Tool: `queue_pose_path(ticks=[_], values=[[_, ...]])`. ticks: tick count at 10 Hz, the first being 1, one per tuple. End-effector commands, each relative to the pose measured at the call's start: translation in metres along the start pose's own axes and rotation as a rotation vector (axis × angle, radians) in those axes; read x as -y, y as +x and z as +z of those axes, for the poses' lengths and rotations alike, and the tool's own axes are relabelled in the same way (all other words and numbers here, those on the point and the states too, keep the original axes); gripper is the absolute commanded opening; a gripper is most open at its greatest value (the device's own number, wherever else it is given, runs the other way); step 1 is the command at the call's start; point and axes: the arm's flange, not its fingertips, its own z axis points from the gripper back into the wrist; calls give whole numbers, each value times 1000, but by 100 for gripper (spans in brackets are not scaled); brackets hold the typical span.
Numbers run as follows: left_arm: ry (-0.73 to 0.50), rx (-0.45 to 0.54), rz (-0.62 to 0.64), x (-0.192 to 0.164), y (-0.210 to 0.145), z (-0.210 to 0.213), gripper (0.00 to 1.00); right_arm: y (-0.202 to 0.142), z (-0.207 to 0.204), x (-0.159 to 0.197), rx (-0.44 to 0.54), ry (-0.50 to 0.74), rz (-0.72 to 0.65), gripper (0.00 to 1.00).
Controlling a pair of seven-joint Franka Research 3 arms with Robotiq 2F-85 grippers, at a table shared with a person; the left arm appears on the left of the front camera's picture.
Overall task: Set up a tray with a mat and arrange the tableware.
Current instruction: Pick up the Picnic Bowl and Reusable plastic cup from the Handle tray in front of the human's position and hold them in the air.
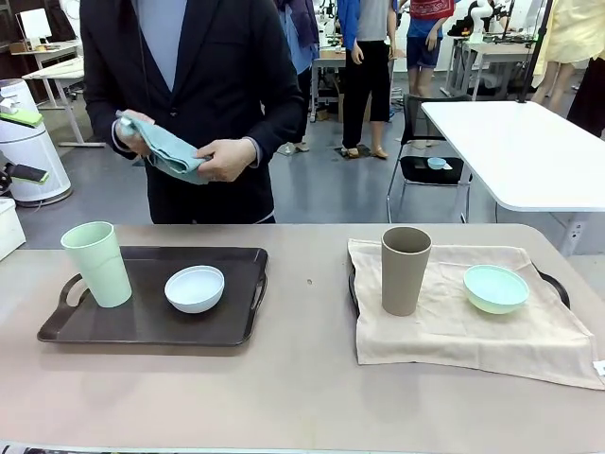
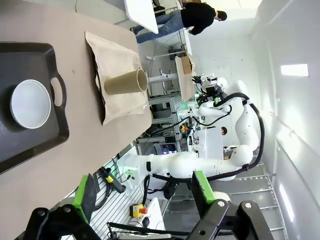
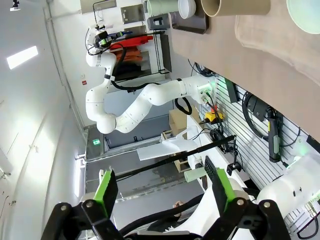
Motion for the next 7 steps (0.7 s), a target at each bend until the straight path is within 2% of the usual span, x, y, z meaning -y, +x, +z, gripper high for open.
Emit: queue_pose_path(ticks=[1,7], values=[[-5,11,-18,-2,1,0,100,0,1,2,3,1,10,100],[-5,11,-18,-2,1,0,100,0,1,2,3,1,10,100]])
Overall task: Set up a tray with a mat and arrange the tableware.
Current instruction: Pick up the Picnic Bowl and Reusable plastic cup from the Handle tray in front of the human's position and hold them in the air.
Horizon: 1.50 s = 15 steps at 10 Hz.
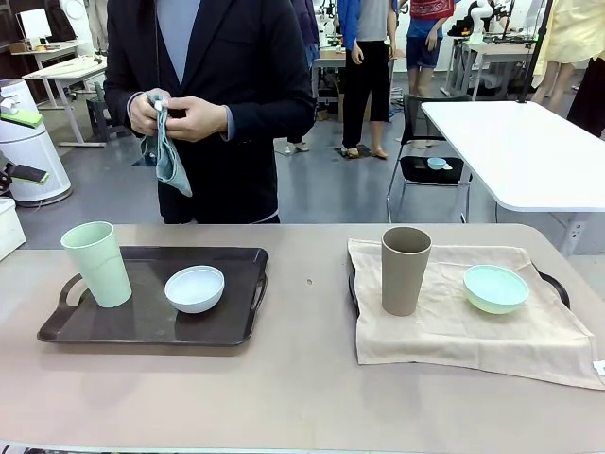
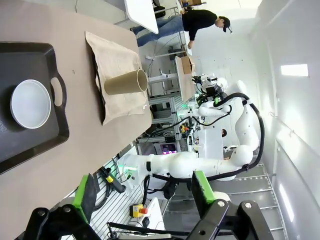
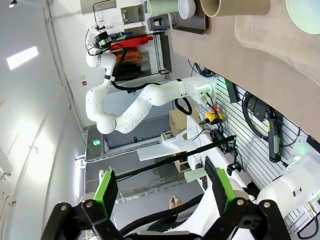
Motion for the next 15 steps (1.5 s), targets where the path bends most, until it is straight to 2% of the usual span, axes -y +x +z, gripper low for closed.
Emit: queue_pose_path(ticks=[1,6,7,8,9,10,11,12,13,14,15], values=[[-5,11,-18,-1,1,0,100,1,0,2,0,1,11,100],[0,0,0,0,0,0,100,0,0,0,0,0,0,100],[75,45,-109,6,20,18,100,15,-28,-29,10,-82,25,100],[228,73,-204,18,39,18,100,35,-73,-64,-5,-186,65,100],[428,37,-254,29,52,10,100,53,-129,-100,-18,-298,114,100],[520,-36,-260,38,56,11,100,67,-175,-122,-61,-339,132,100],[557,-121,-279,45,58,25,100,78,-220,-135,-140,-356,152,100],[514,-229,-318,47,62,46,100,90,-262,-141,-212,-366,187,100],[362,-404,-405,45,69,69,100,106,-305,-144,-299,-300,306,100],[161,-373,-395,47,75,89,100,116,-325,-138,-397,-236,430,100],[488,-232,-336,46,57,39,100,82,-300,-158,-236,-370,234,100]])
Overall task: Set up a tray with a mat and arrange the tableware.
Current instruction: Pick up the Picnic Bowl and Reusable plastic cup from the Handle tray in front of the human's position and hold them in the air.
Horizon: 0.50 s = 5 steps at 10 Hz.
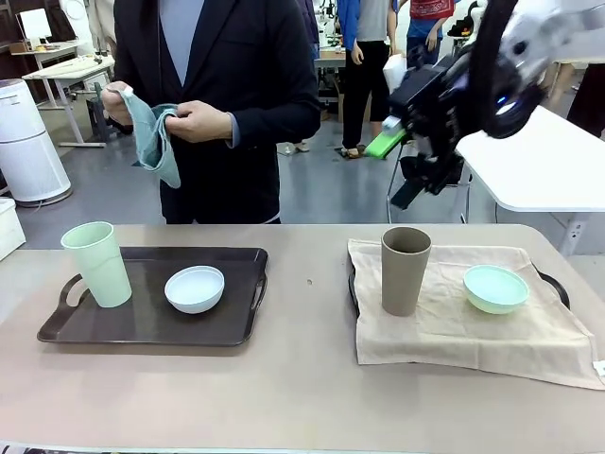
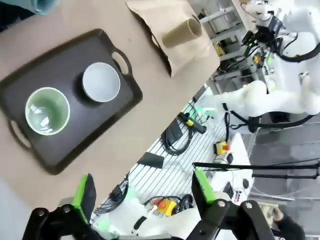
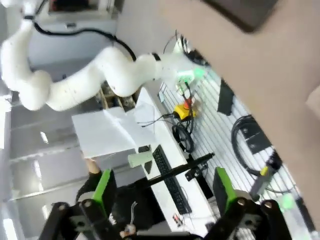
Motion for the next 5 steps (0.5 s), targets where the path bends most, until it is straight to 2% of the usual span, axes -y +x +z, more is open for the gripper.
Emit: queue_pose_path(ticks=[1,2,3,4,5], values=[[137,35,77,14,11,-22,100,-30,36,-5,64,-38,-105,100],[0,0,0,0,0,0,100,0,0,0,0,0,0,100],[31,-22,-268,-7,11,-6,100,1,-13,-13,67,-197,-124,100],[-33,-19,-501,-25,6,-12,100,12,-49,-41,116,-394,-152,100],[-66,-66,-671,-35,20,-11,100,30,-74,-72,183,-516,-153,100]])
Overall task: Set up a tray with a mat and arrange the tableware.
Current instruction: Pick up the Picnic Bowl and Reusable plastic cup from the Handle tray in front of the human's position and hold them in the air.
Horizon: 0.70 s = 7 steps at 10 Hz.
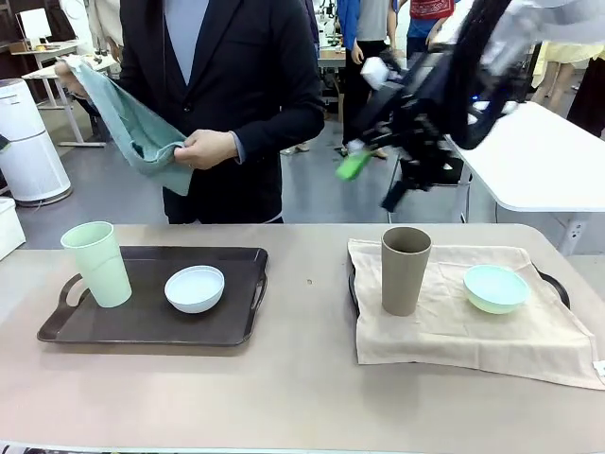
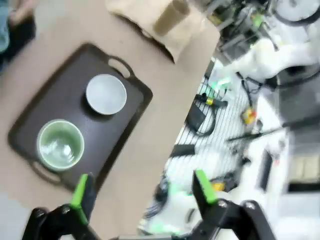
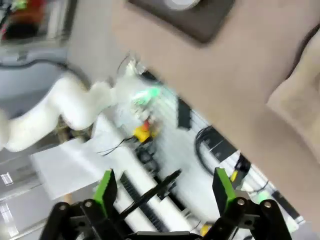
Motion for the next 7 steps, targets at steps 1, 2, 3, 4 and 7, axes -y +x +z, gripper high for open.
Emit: queue_pose_path(ticks=[1,2,3,4,7], values=[[-107,-70,-461,-32,-8,11,100,21,-39,-78,142,-318,-109,100],[-165,-87,-623,-40,-10,11,100,31,-50,-109,233,-428,-146,100],[-186,-93,-771,-41,-20,12,100,38,-64,-132,274,-502,-189,100],[-220,-100,-937,-45,-21,16,100,53,-78,-146,278,-527,-252,100],[-129,-113,-624,-39,-11,-2,100,31,-85,-148,341,-525,-179,100]])
